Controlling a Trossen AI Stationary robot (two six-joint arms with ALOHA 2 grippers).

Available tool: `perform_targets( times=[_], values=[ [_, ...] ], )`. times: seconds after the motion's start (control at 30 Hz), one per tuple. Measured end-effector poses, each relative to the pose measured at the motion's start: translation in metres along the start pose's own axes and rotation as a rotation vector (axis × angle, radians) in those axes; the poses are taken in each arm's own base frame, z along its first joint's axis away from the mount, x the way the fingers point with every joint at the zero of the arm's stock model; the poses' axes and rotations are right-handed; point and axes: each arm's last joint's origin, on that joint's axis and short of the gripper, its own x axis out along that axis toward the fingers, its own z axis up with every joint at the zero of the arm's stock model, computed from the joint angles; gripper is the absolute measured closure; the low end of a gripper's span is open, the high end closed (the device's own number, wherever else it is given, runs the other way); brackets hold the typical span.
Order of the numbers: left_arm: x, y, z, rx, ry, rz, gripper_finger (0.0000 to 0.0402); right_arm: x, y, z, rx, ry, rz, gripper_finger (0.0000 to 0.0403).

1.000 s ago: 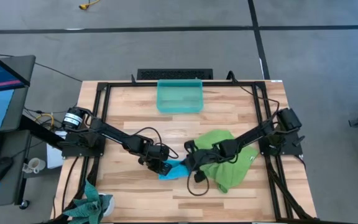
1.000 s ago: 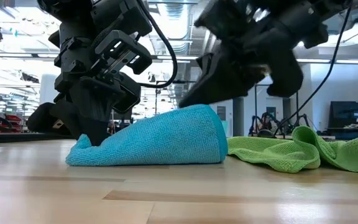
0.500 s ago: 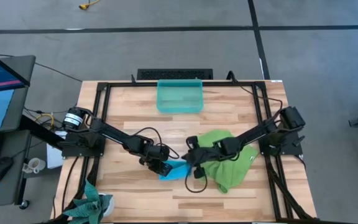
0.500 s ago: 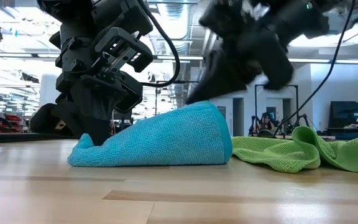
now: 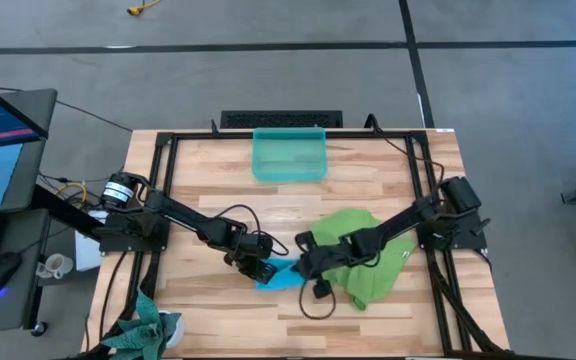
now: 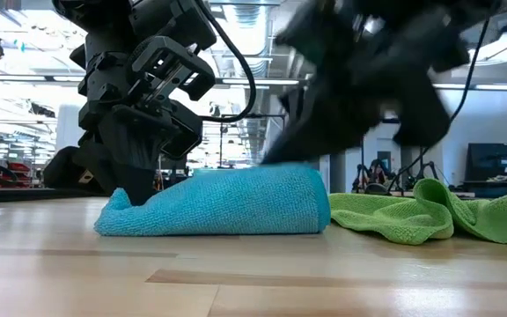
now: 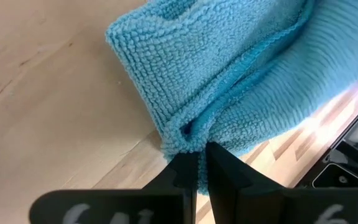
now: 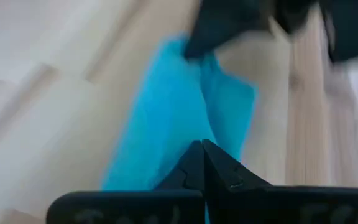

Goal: Roll microfiber towels into tight, uniform cylinder then place into a basket
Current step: Roll the blue microfiber cloth

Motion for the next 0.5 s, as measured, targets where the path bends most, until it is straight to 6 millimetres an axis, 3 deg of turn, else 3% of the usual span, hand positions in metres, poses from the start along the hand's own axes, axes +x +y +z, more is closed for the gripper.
perform_targets(
  times=[0.23, 0.5],
  values=[
    [0.0, 0.0, 0.0, -0.003, -0.007, 0.001, 0.0391, 0.013, 0.008, -0.017, 0.103, 0.099, 0.02, 0.0384],
    [-0.001, -0.001, -0.001, 0.051, -0.04, 0.007, 0.0391, 0.016, 0.01, -0.019, 0.102, 0.104, 0.027, 0.0386]
  ],
)
